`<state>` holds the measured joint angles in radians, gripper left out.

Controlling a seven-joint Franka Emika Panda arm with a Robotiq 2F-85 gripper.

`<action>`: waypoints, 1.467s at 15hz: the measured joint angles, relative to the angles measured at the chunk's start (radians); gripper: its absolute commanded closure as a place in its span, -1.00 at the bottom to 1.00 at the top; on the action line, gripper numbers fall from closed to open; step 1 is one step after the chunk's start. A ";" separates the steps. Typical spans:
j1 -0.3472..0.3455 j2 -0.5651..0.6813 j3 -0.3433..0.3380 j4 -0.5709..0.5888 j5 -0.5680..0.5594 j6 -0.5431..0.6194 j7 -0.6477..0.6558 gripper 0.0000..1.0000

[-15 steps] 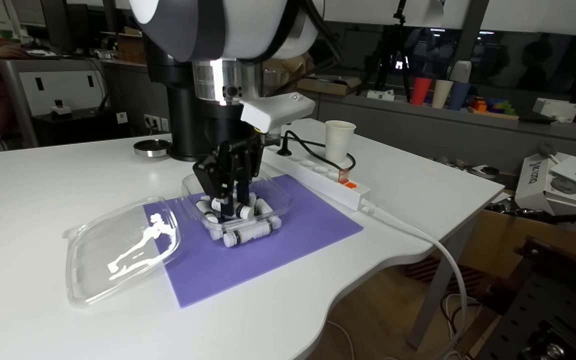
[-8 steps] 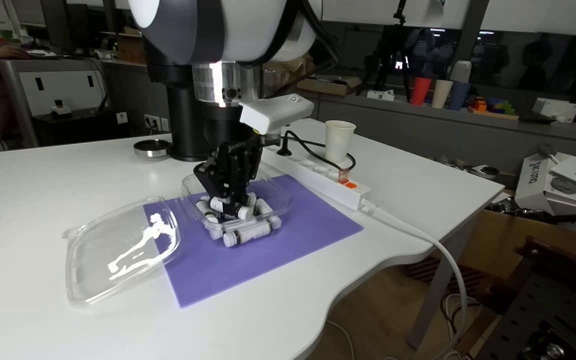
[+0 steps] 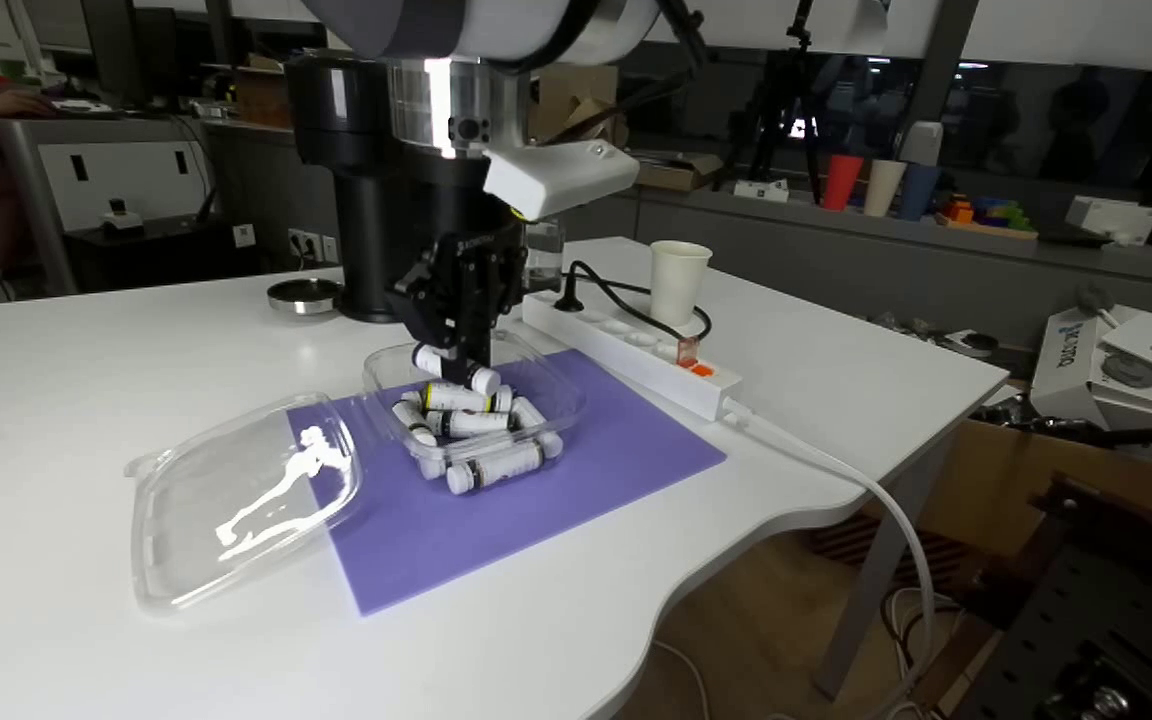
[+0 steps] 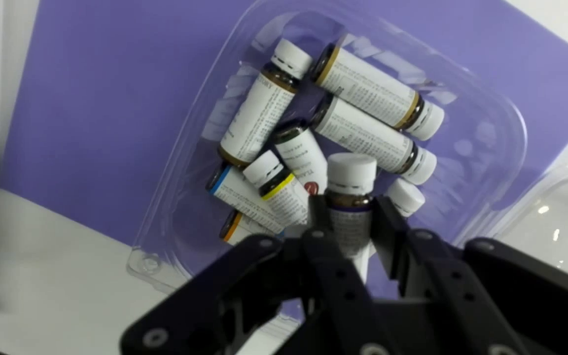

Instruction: Move a bottle from the container to the table

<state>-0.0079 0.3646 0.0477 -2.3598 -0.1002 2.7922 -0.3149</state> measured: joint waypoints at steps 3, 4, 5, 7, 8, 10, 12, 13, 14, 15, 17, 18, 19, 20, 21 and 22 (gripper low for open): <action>-0.002 -0.077 -0.024 -0.063 0.000 0.007 0.030 0.87; -0.004 -0.100 -0.035 -0.085 0.001 0.010 0.043 0.87; -0.008 -0.120 -0.047 -0.106 0.001 0.017 0.054 0.87; -0.022 -0.149 -0.069 -0.140 0.002 0.027 0.070 0.87; -0.032 -0.158 -0.078 -0.153 0.003 0.036 0.075 0.87; -0.053 -0.160 -0.091 -0.169 0.009 0.056 0.079 0.87; -0.074 -0.153 -0.097 -0.176 0.031 0.073 0.079 0.87; -0.085 -0.145 -0.098 -0.176 0.044 0.082 0.079 0.87; -0.095 -0.135 -0.097 -0.176 0.058 0.089 0.079 0.87; -0.104 -0.122 -0.097 -0.176 0.072 0.098 0.079 0.87; -0.121 -0.095 -0.093 -0.173 0.098 0.108 0.078 0.87; -0.128 -0.081 -0.092 -0.171 0.105 0.111 0.078 0.87; -0.134 -0.067 -0.091 -0.168 0.110 0.116 0.078 0.87; -0.140 -0.053 -0.090 -0.166 0.117 0.119 0.078 0.87; -0.145 -0.040 -0.089 -0.163 0.120 0.122 0.078 0.87; -0.152 -0.026 -0.086 -0.159 0.121 0.125 0.078 0.87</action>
<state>-0.1603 0.3383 -0.0387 -2.5188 0.0207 2.9176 -0.2367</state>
